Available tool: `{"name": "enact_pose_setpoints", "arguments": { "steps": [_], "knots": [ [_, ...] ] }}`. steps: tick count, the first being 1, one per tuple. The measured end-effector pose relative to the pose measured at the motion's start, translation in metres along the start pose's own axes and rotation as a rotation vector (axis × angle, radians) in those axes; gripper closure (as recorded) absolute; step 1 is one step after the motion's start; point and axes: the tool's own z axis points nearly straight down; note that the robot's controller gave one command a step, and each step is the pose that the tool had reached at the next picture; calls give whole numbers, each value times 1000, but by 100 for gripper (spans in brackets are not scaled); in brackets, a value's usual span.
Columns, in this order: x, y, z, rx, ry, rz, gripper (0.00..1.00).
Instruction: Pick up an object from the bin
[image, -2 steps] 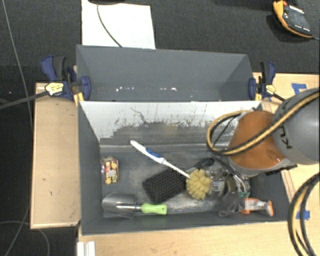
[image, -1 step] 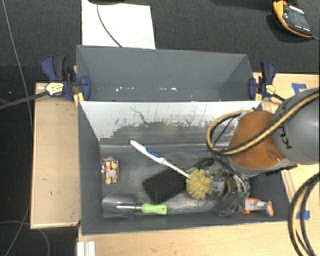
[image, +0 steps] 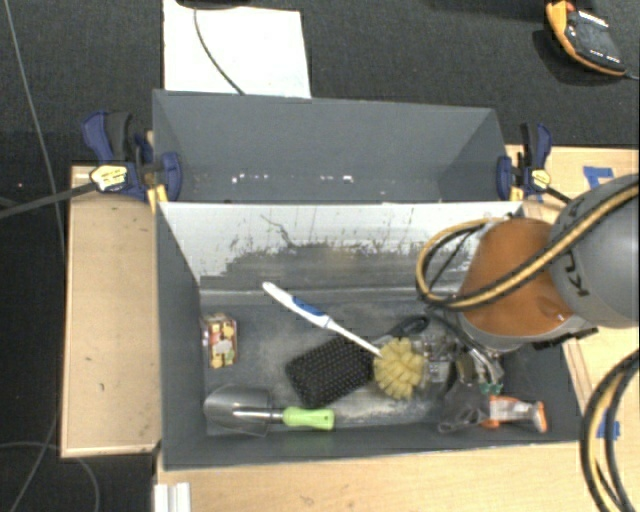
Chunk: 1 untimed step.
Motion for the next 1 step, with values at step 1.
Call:
{"name": "enact_pose_setpoints", "arguments": {
  "steps": [1],
  "knots": [
    [-1,0,-13,1,-6,0,100]
  ]
}}
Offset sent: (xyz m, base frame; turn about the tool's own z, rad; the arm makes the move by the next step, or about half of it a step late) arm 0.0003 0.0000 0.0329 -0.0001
